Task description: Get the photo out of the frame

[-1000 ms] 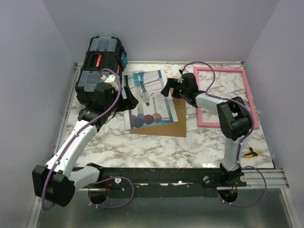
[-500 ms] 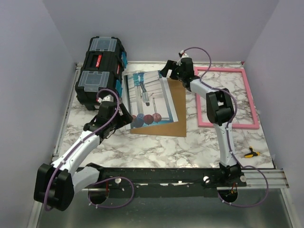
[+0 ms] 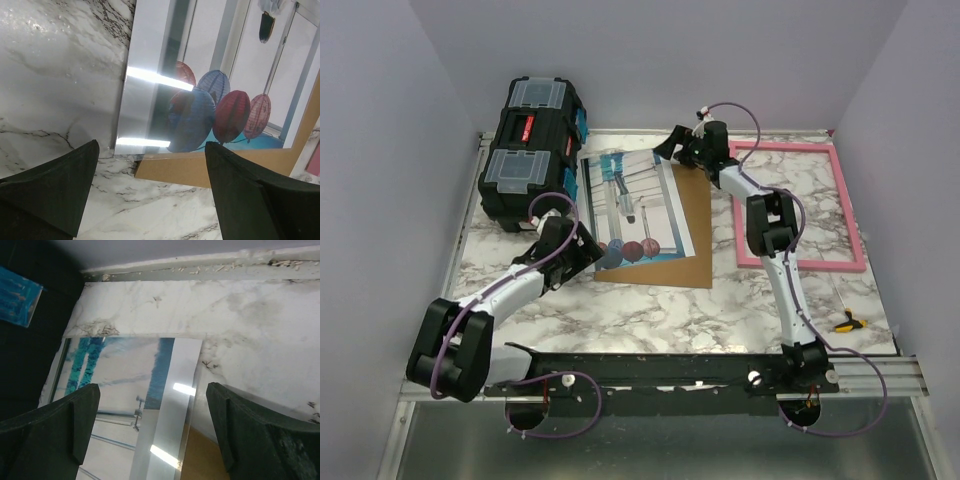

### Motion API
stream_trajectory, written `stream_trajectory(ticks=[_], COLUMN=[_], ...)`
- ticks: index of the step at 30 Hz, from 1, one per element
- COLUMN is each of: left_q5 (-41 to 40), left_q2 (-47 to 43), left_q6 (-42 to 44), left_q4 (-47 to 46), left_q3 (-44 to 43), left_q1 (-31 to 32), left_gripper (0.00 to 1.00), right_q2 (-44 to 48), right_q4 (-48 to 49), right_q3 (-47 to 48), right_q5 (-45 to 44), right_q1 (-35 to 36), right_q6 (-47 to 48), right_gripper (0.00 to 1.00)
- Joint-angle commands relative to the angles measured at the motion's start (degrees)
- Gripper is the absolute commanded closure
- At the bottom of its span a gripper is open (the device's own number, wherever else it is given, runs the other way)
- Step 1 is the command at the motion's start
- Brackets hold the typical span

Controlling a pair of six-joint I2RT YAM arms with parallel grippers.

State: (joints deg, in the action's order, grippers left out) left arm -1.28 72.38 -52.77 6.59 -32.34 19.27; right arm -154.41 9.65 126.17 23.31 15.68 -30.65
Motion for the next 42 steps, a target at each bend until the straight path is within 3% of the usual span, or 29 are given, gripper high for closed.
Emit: stream_trajectory(ticks=[1, 18, 20, 24, 27, 35, 42], left_q5=[1.0, 3.4, 3.4, 3.7, 3.5, -0.2, -0.5], left_q2=[2.1, 9.3, 9.4, 8.7, 7.0, 2.4, 10.4], left_q6=[-1.5, -2.0, -1.9, -1.5, -0.1, 2.6, 1.3], left_q4=[-3.1, -3.0, -2.9, -2.3, -1.1, 4.3, 3.4], left_q3=[-1.0, -3.5, -3.5, -3.4, -3.4, -4.8, -9.3], left_q1=[0.4, 0.4, 0.4, 0.5, 0.6, 0.5, 0.4], left_gripper=[0.11, 0.12, 0.12, 0.12, 0.12, 0.07, 0.06], right_q2=[-4.5, -4.2, -3.1, -0.5, -0.1, 1.7, -3.1], right_q4=[0.3, 3.8, 1.6, -6.6, -11.1, -12.4, -11.2], right_q3=[1.6, 1.3, 0.6, 0.3, 1.7, -1.5, 2.5], right_q5=[7.4, 15.7, 11.6, -4.7, -7.3, -4.0, -0.6], right_q1=[0.3, 0.2, 0.2, 0.3, 0.4, 1.3, 2.0], right_q6=[-3.0, -7.8, -6.4, -2.8, -0.9, 5.7, 6.3], right_gripper=[0.05, 0.23, 0.22, 0.12, 0.12, 0.12, 0.12])
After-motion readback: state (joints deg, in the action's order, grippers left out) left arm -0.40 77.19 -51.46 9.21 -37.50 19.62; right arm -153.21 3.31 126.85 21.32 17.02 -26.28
